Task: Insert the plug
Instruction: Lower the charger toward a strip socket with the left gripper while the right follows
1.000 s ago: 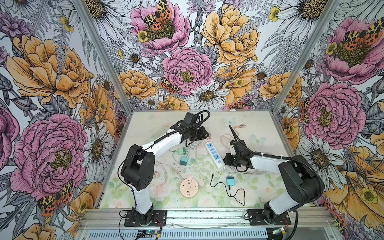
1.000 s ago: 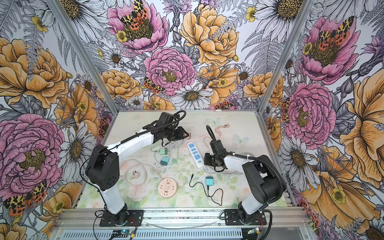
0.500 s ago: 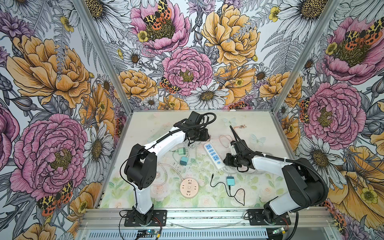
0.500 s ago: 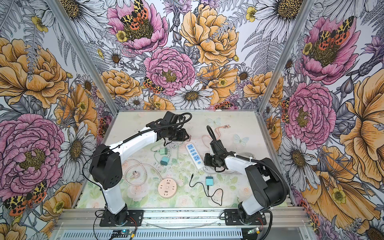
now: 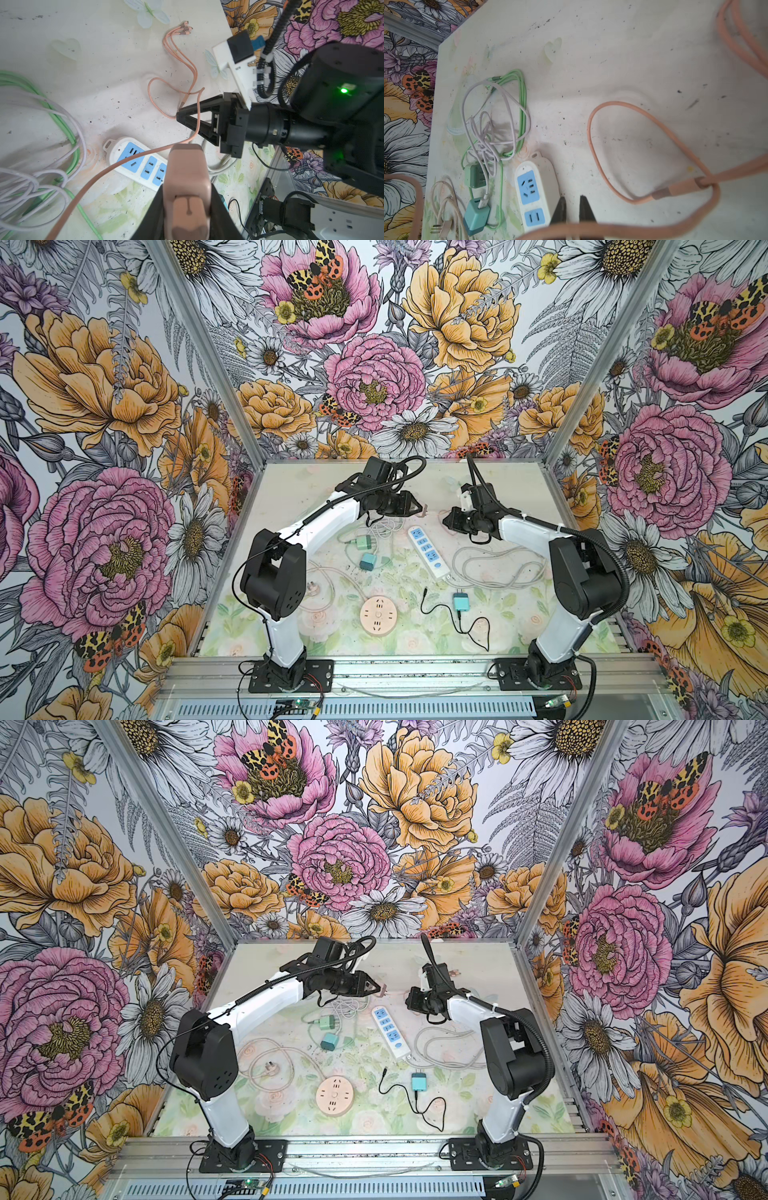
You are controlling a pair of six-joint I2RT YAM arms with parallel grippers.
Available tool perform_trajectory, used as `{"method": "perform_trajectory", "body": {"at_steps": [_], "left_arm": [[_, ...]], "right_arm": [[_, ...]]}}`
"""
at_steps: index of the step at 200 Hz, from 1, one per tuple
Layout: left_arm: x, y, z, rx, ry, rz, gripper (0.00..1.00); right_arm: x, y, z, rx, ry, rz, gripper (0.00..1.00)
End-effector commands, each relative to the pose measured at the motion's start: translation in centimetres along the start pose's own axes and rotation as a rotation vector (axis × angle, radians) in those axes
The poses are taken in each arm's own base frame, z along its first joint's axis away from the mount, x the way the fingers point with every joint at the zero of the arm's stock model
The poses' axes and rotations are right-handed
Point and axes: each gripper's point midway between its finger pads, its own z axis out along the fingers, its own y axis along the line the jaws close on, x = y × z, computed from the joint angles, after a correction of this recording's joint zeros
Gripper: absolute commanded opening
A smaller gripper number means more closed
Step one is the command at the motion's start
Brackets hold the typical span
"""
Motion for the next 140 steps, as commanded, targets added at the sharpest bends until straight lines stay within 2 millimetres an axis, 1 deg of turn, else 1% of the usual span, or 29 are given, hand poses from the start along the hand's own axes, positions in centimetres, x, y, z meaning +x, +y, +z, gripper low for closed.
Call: {"method": "perform_trajectory", "body": {"at_steps": [1, 21, 35, 42, 43, 46, 49, 62, 72, 92, 104, 128, 140], "left_arm": [[0.5, -2.4, -1.0, 0.074, 0.022, 0.082, 0.04], [2.2, -2.4, -0.7, 0.057, 0.098, 0.115, 0.04], [3.5, -2.2, -0.5, 0.006, 0.159, 0.178, 0.03], [3.7, -2.1, -0.8, -0.026, 0.176, 0.196, 0.03], [3.6, -2.1, -0.9, -0.030, 0.177, 0.197, 0.03], [4.2, -1.1, 0.0, -0.053, 0.210, 0.183, 0.03], [4.3, -0.6, 0.2, -0.076, 0.222, 0.178, 0.03], [4.2, 1.0, 0.4, -0.161, 0.247, 0.151, 0.03], [4.0, 1.8, 0.7, -0.213, 0.260, 0.142, 0.03], [4.0, 1.9, 1.5, -0.280, 0.282, 0.237, 0.02], [3.9, 2.3, 2.0, -0.316, 0.299, 0.263, 0.02], [3.7, 4.1, 3.1, -0.351, 0.324, 0.229, 0.02], [3.5, 4.5, 3.5, -0.362, 0.322, 0.216, 0.01]], "right_arm": [[-2.1, 1.3, 0.9, -0.061, -0.018, -0.034, 0.15], [-3.3, 1.5, 1.8, -0.079, -0.024, -0.032, 0.15], [-4.1, 1.8, 2.4, -0.093, -0.026, -0.034, 0.15], [-4.5, 1.9, 2.6, -0.102, -0.027, -0.031, 0.15], [-4.5, 1.9, 2.7, -0.102, -0.027, -0.031, 0.15], [-4.7, 1.9, 2.8, -0.103, -0.027, -0.030, 0.15], [-4.8, 2.0, 2.9, -0.106, -0.029, -0.030, 0.15], [-5.6, 2.0, 3.2, -0.110, -0.038, -0.026, 0.15], [-6.2, 2.0, 3.4, -0.113, -0.046, -0.021, 0.15], [-7.2, 2.1, 3.4, -0.124, -0.063, -0.017, 0.15], [-7.6, 2.0, 3.3, -0.126, -0.072, -0.014, 0.15], [-8.1, 1.1, 2.9, -0.114, -0.086, 0.011, 0.15], [-8.1, 0.4, 2.8, -0.106, -0.088, 0.022, 0.15]]}}
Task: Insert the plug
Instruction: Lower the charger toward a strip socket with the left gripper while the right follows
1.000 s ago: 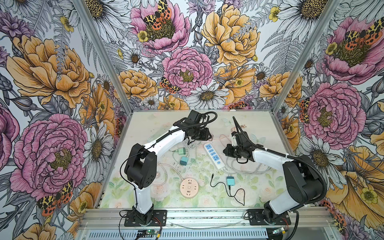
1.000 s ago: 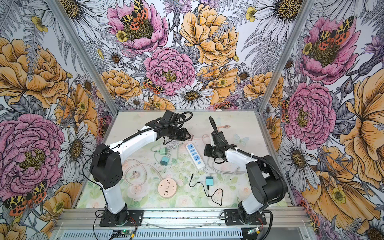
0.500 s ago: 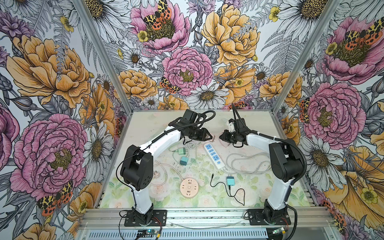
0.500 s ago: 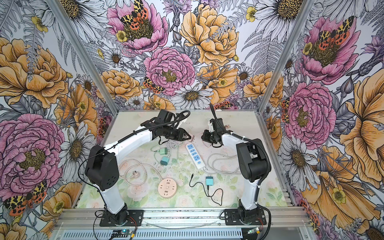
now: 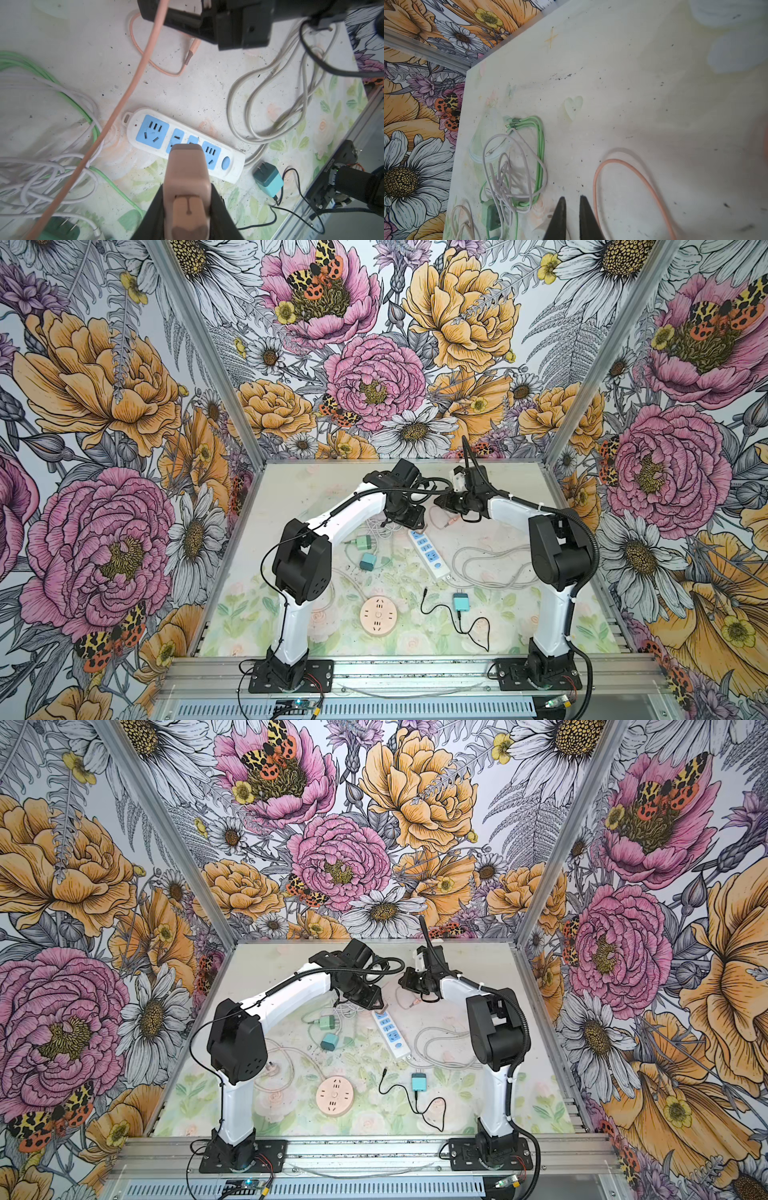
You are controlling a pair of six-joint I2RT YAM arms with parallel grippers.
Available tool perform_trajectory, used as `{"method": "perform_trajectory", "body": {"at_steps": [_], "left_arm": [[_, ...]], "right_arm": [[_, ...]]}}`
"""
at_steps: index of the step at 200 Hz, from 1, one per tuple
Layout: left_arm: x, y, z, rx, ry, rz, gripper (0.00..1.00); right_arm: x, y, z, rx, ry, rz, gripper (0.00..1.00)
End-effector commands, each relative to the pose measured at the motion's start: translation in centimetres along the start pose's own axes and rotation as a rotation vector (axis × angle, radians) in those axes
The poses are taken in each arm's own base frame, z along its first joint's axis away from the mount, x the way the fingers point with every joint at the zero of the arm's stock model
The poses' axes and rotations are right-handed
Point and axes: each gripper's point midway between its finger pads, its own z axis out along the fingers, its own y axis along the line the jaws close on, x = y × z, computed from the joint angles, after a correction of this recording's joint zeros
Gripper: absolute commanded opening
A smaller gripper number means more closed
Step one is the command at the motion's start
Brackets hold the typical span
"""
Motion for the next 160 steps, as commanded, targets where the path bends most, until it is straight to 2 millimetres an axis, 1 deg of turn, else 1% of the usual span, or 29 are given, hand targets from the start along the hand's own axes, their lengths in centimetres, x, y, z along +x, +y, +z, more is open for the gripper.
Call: {"method": "perform_trajectory", "body": {"at_steps": [1, 15, 24, 46, 64, 84, 99, 122, 134, 160], "left_arm": [[-0.3, 1.7, 0.3, -0.078, 0.017, 0.003, 0.01], [-0.6, 1.9, 0.7, -0.123, 0.015, 0.011, 0.01], [-0.9, 2.3, 0.7, -0.150, 0.008, -0.022, 0.01], [-1.8, 2.6, 0.5, -0.167, -0.021, -0.170, 0.00], [-2.2, 2.0, 0.1, -0.181, -0.053, -0.285, 0.00], [-2.4, 1.3, 0.9, -0.197, -0.063, -0.367, 0.00], [-2.1, 1.5, 2.0, -0.207, -0.052, -0.445, 0.00], [-1.9, 2.2, 3.0, -0.254, -0.063, -0.536, 0.00], [-2.0, 2.4, 3.2, -0.280, -0.079, -0.573, 0.00], [-2.3, 2.5, 3.3, -0.315, -0.116, -0.650, 0.00]], "right_arm": [[-1.5, -0.4, -0.5, -0.012, -0.040, 0.009, 0.15], [-1.3, -1.0, -0.6, -0.005, -0.037, 0.017, 0.15], [-1.0, -1.2, -0.7, -0.007, -0.032, 0.021, 0.15], [-0.4, -1.7, -0.7, -0.003, -0.026, 0.027, 0.15], [0.1, -2.1, -0.5, -0.002, -0.024, 0.036, 0.15], [0.2, -1.8, -0.4, -0.036, -0.045, 0.046, 0.15], [0.4, -1.9, -0.1, -0.059, -0.054, 0.071, 0.15], [0.7, -2.0, 0.1, -0.071, -0.067, 0.085, 0.15], [0.7, -2.3, 0.1, -0.062, -0.076, 0.085, 0.15], [0.6, -2.2, -0.3, -0.056, -0.092, 0.069, 0.15]]}}
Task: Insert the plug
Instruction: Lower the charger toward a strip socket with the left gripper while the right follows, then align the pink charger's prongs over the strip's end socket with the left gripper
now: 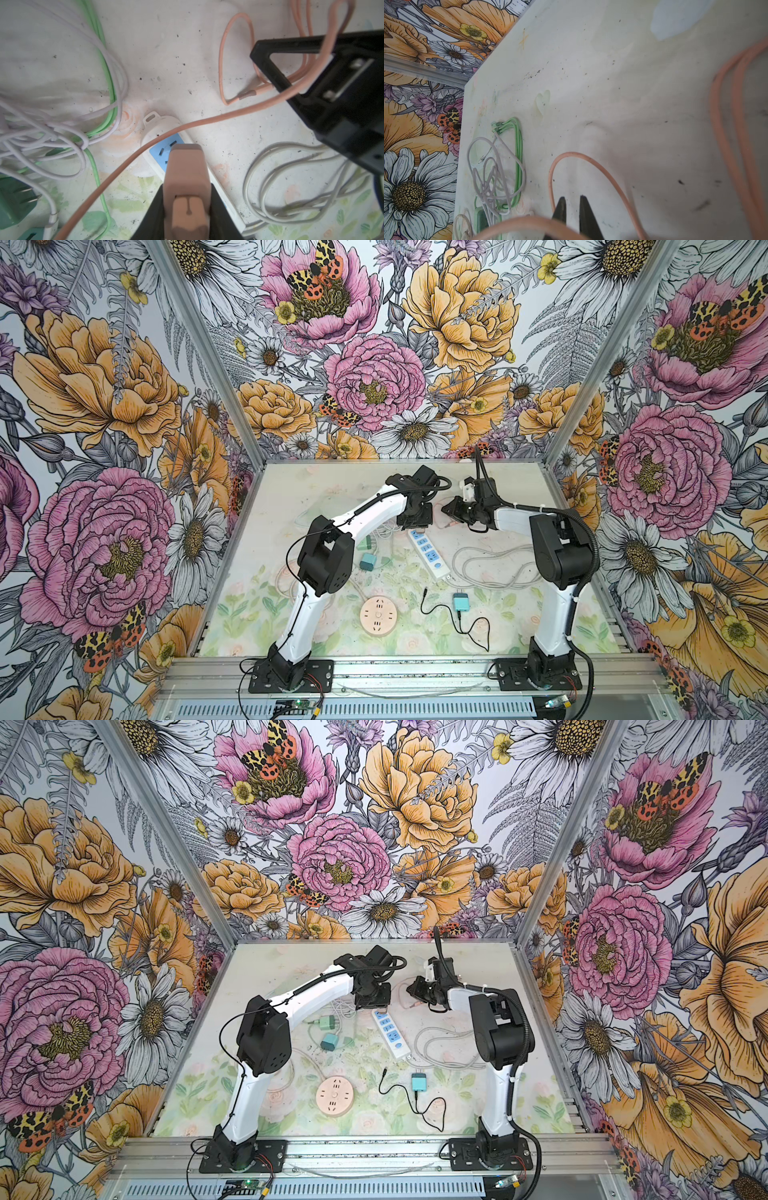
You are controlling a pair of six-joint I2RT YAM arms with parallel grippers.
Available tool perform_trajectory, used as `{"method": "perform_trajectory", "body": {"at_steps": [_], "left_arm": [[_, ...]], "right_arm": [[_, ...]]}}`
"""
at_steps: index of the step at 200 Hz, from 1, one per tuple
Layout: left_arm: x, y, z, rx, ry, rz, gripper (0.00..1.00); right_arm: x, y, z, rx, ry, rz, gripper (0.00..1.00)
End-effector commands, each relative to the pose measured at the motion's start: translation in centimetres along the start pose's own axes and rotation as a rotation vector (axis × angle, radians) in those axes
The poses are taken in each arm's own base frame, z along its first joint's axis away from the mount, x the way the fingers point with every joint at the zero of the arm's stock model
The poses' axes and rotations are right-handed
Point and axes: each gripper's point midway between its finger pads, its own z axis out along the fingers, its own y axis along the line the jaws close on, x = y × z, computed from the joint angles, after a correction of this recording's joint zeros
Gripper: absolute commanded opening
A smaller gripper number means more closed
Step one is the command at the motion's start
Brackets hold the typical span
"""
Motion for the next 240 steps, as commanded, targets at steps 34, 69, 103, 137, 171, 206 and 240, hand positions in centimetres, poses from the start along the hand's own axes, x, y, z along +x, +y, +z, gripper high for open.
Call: {"method": "perform_trajectory", "body": {"at_steps": [34, 69, 103, 137, 171, 206, 240], "left_arm": [[-2.1, 0.5, -0.8, -0.043, -0.098, -0.193, 0.00], [-1.4, 0.7, -0.5, -0.042, -0.075, -0.241, 0.00], [-0.8, 0.3, -0.8, -0.015, -0.045, -0.281, 0.00], [-0.5, 0.3, -0.8, -0.006, -0.033, -0.304, 0.00], [0.0, -0.1, -0.6, 0.008, -0.007, -0.322, 0.00], [0.8, 0.4, 0.0, 0.012, 0.046, -0.380, 0.00], [0.6, 1.3, 0.0, -0.023, 0.036, -0.389, 0.00]], "right_arm": [[-1.1, 1.7, -1.1, -0.041, -0.070, -0.050, 0.15], [-1.0, 1.6, -1.3, -0.039, -0.071, -0.051, 0.16], [-1.0, 1.7, -1.6, -0.039, -0.081, -0.057, 0.16], [-1.0, 1.6, -1.9, -0.029, -0.088, -0.065, 0.16], [-0.8, 1.5, -1.8, -0.033, -0.089, -0.057, 0.16], [-0.7, 1.5, -1.7, -0.043, -0.092, -0.047, 0.16], [-0.5, 1.4, -1.6, -0.048, -0.089, -0.044, 0.16]]}}
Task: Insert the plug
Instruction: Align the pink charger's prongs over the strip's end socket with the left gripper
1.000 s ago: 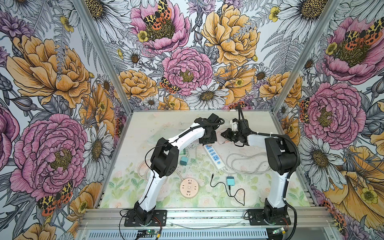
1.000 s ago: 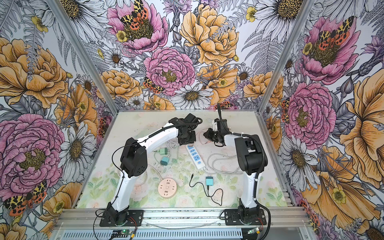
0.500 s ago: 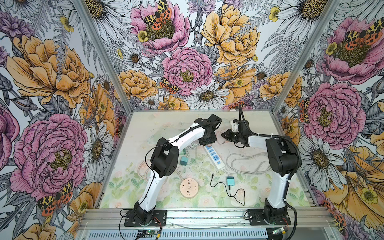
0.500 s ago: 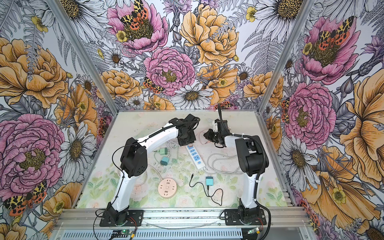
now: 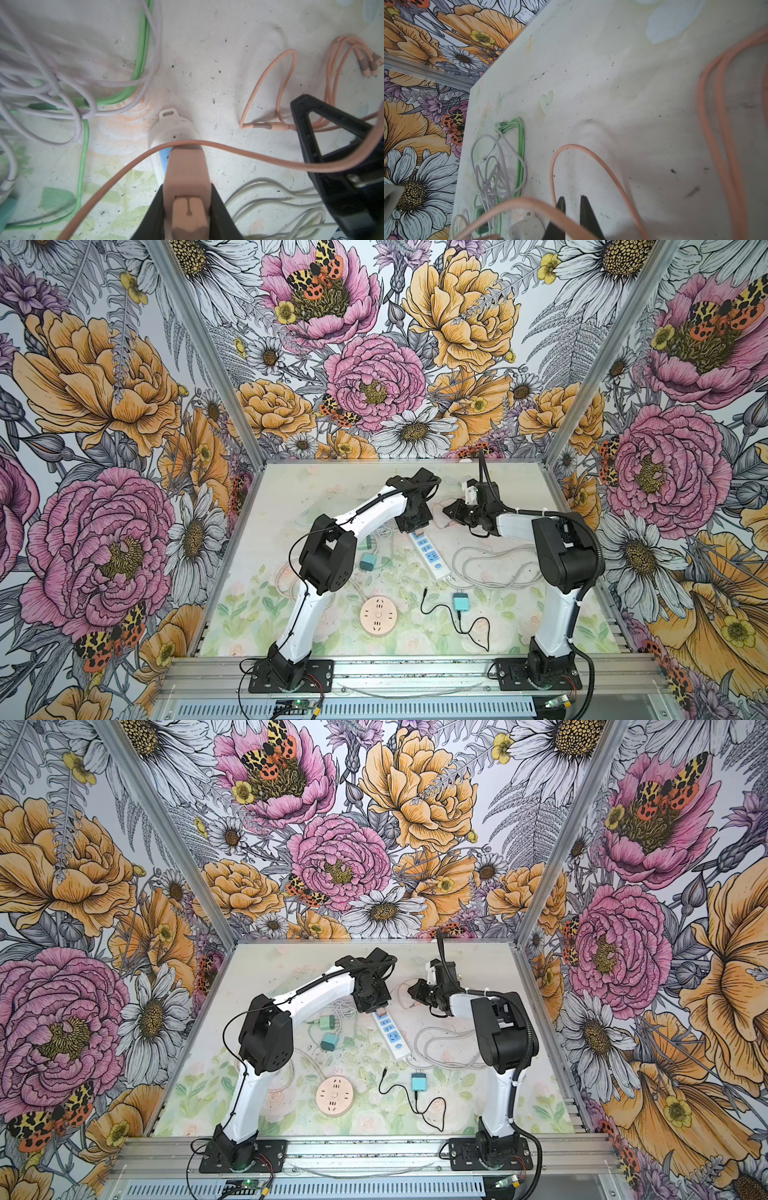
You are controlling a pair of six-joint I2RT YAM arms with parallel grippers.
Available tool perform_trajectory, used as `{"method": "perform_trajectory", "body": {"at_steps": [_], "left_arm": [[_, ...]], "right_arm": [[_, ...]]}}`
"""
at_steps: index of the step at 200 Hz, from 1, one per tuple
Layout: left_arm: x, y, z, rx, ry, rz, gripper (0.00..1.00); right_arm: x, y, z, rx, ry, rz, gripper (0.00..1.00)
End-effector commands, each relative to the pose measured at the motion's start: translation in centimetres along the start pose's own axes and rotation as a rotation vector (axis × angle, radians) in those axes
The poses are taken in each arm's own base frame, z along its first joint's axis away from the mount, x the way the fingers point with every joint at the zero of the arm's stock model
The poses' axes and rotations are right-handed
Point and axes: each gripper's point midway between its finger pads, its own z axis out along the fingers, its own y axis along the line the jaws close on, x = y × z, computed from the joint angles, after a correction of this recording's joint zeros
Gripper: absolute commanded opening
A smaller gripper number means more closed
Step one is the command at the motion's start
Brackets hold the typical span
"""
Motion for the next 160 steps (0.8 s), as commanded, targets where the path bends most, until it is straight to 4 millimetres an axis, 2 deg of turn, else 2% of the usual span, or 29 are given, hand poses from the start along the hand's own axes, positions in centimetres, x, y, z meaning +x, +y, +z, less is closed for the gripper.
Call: {"method": "perform_trajectory", "body": {"at_steps": [1, 56, 77, 112, 125, 160], "left_arm": [[0.1, 0.8, -0.8, -0.018, 0.015, -0.033, 0.00], [0.5, 0.7, -0.4, -0.126, 0.001, 0.029, 0.00], [1.3, 0.3, 0.5, -0.139, 0.013, 0.030, 0.00], [2.3, 0.7, 1.9, -0.178, 0.019, 0.022, 0.00], [2.3, 0.9, 1.7, -0.186, 0.008, 0.016, 0.00], [1.1, 1.0, -0.2, -0.176, -0.048, -0.006, 0.00]], "right_arm": [[-1.1, 1.5, -0.7, -0.033, -0.047, -0.026, 0.16], [-1.1, 1.6, -0.9, -0.040, -0.051, -0.012, 0.16], [-0.9, 1.5, -1.1, -0.035, -0.052, -0.008, 0.16], [-0.8, 1.6, -1.3, -0.036, -0.057, -0.007, 0.16], [-0.9, 1.7, -1.3, -0.041, -0.059, -0.008, 0.16], [-0.8, 1.9, -1.3, -0.056, -0.059, -0.008, 0.16]]}}
